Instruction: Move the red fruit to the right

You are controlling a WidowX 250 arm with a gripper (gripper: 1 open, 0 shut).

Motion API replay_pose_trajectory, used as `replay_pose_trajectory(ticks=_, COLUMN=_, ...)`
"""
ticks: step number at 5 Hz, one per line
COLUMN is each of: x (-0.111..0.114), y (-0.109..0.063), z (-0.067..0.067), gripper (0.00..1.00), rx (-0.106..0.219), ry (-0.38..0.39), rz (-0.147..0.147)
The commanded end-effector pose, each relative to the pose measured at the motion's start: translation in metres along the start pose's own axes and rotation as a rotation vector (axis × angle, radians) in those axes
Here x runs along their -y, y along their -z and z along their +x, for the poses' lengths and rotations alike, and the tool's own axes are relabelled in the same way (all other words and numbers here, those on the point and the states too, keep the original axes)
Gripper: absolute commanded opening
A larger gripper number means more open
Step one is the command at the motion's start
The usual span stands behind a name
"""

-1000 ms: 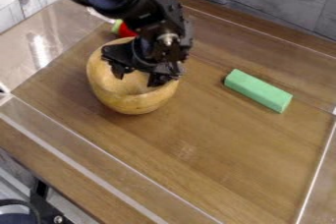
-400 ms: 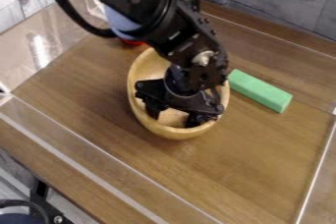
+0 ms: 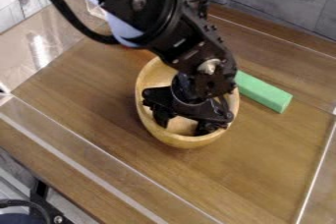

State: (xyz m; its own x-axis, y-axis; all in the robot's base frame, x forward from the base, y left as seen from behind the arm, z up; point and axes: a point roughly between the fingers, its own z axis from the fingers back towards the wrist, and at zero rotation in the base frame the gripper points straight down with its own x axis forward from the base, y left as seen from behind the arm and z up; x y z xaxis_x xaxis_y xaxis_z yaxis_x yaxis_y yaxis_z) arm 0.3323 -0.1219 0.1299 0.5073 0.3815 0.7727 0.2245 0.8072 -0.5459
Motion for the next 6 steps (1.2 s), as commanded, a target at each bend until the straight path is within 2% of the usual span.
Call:
replay_pose_trajectory(ticks=1, x=0.002, y=0.0, z=0.013, gripper=0.0, rx=0.011, ry=0.019, rz=-0.028)
replay_pose_trajectory(ticks=2, x=0.0, y=0.004, z=0.017, gripper=0.0, rx=-0.007, ry=0.023, rz=-0.047)
replay_pose_trajectory(ticks=4, x=0.023, y=0.018, z=0.008, gripper=0.0, rx=-0.008, ry=0.009, rz=-0.039)
replay_pose_trajectory(ticks=5, x=0.021, y=0.022, z=0.011, gripper=0.0, rx=-0.034, ry=0.02, rz=-0.069)
replay_pose_trajectory(ticks=6, x=0.017, y=0.022, z=0.005, gripper=0.0, rx=-0.035, ry=0.018, rz=-0.067)
